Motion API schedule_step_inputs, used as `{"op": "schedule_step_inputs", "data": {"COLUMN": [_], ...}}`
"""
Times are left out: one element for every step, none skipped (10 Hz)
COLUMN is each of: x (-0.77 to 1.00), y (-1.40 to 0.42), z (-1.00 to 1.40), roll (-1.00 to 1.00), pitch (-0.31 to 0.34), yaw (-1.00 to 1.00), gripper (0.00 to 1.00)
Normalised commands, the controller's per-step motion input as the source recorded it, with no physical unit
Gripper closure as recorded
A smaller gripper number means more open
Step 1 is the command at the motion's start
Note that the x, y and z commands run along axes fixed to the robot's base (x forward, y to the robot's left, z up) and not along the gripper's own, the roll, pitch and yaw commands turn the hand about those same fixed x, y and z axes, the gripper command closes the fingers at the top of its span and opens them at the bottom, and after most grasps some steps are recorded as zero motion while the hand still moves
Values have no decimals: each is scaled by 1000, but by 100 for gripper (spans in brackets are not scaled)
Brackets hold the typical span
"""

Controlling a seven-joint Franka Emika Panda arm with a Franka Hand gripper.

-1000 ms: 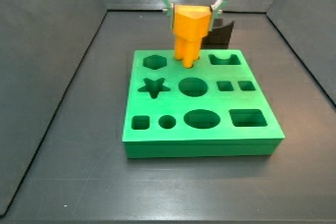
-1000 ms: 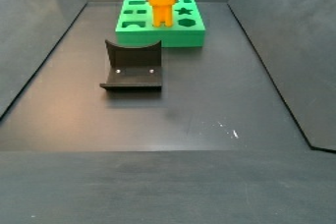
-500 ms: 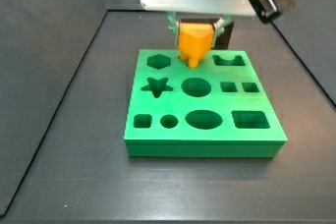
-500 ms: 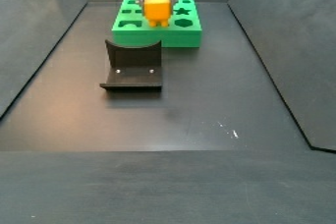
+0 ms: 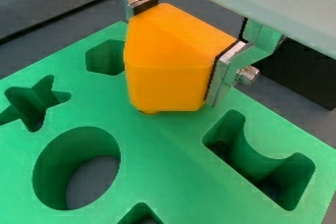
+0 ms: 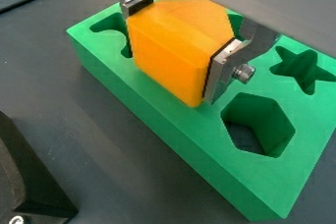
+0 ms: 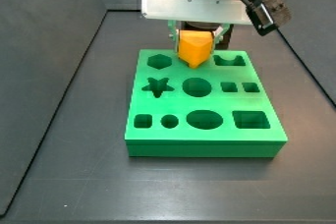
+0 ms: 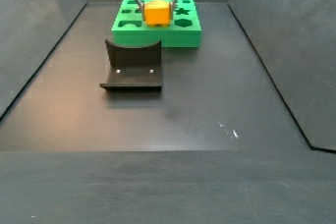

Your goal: Insert the 3 prong object.

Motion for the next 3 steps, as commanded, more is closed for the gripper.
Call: {"op": "schedule_step_inputs", "data": {"x": [0,66,0], "y": [-166,0,0], "z": [-506,-237,0], "roll": [410,-123,0], "pitch": [0,-4,0], "yaw": [6,-14,0], "gripper": [100,100,100]}}
